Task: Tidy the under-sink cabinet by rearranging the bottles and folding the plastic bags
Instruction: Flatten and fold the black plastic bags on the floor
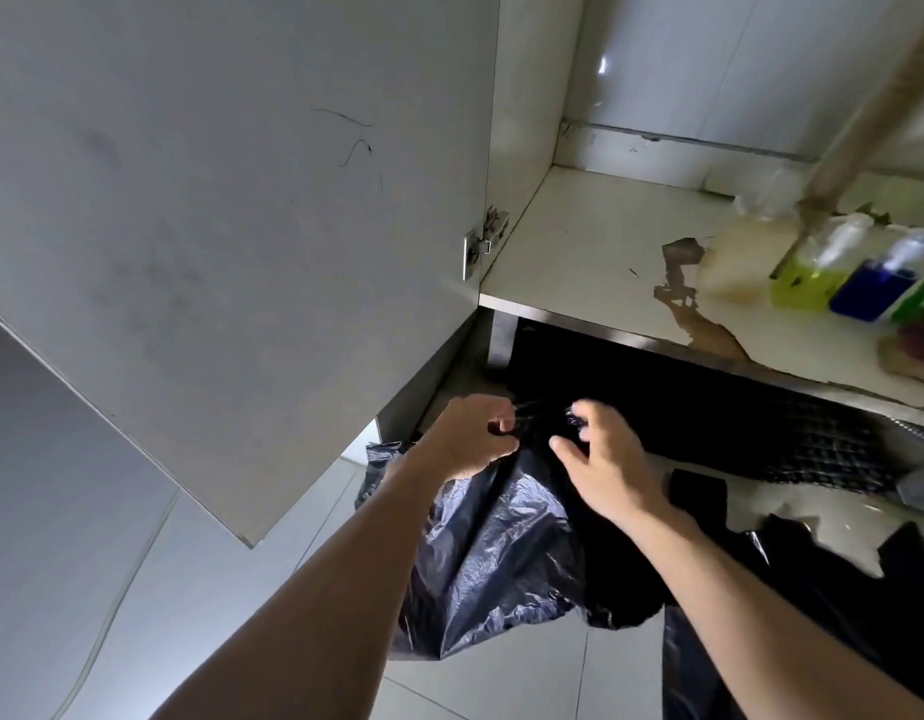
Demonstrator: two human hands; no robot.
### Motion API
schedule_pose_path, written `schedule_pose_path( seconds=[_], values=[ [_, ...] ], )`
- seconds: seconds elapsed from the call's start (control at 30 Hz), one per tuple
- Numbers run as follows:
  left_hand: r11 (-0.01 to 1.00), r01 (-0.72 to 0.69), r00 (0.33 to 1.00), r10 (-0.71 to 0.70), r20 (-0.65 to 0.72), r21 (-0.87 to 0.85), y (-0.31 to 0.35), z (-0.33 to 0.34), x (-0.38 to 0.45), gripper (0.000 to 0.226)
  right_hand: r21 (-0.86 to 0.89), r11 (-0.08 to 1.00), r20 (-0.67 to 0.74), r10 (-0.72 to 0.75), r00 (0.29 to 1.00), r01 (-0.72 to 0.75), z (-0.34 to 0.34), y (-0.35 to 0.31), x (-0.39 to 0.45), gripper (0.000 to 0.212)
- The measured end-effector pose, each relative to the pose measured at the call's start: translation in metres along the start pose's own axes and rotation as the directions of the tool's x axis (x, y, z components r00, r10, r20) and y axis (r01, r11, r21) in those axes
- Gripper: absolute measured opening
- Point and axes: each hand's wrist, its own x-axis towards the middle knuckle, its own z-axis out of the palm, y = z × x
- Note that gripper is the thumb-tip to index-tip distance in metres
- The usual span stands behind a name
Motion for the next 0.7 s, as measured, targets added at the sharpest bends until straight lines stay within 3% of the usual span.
schedule_pose_path(
  seconds=[0.07, 0.13, 0.2, 0.23, 0.3, 0.37, 0.47, 0.53, 0.63, 0.7],
  values=[
    [0.991, -0.049, 0.996, 0.058, 0.072, -0.123, 0.011, -0.013, 0.000, 0.021, -0.215, 0.962, 0.086, -0.153, 0.984, 0.169, -0.018, -0.003, 0.020, 0.062],
    [0.968, -0.077, 0.984, 0.113, 0.137, -0.239, 0.024, -0.027, -0.001, 0.029, -0.381, 0.893, 0.283, -0.133, 0.950, 0.238, -0.028, -0.006, 0.031, 0.058],
    [0.958, -0.092, 0.974, 0.143, 0.174, -0.270, 0.038, -0.038, -0.002, 0.023, -0.410, 0.877, 0.312, -0.122, 0.942, 0.250, -0.033, -0.007, 0.036, 0.042],
    [0.961, -0.095, 0.973, 0.145, 0.178, -0.260, 0.044, -0.045, -0.003, 0.021, -0.378, 0.891, 0.238, -0.168, 0.957, 0.251, -0.036, -0.008, 0.036, 0.033],
    [0.973, -0.080, 0.975, 0.122, 0.187, -0.217, 0.053, -0.056, -0.004, 0.040, -0.259, 0.934, 0.007, -0.251, 0.968, 0.244, -0.046, -0.013, 0.035, 0.021],
    [0.994, -0.036, 0.972, 0.060, 0.228, -0.108, 0.058, -0.066, -0.003, 0.052, -0.157, 0.965, -0.130, -0.228, 0.965, 0.207, -0.057, -0.023, 0.032, 0.016],
    [0.994, 0.034, 0.950, -0.065, 0.307, 0.104, 0.066, -0.074, -0.006, 0.033, -0.032, 0.983, -0.160, -0.182, 0.970, 0.179, -0.069, -0.035, 0.025, 0.012],
    [0.987, 0.064, 0.938, -0.111, 0.330, 0.151, 0.075, -0.075, -0.012, 0.025, 0.050, 0.985, -0.142, -0.156, 0.977, 0.165, -0.079, -0.040, 0.020, 0.007],
    [0.996, 0.051, 0.926, -0.073, 0.370, 0.070, 0.088, -0.084, -0.022, 0.025, 0.125, 0.983, -0.131, -0.121, 0.984, 0.137, -0.098, -0.042, 0.014, 0.016],
    [0.990, 0.027, 0.945, 0.020, 0.326, -0.139, 0.088, -0.098, -0.032, 0.031, 0.186, 0.979, -0.119, -0.059, 0.991, 0.080, -0.110, -0.046, 0.007, 0.029]
  ],
)
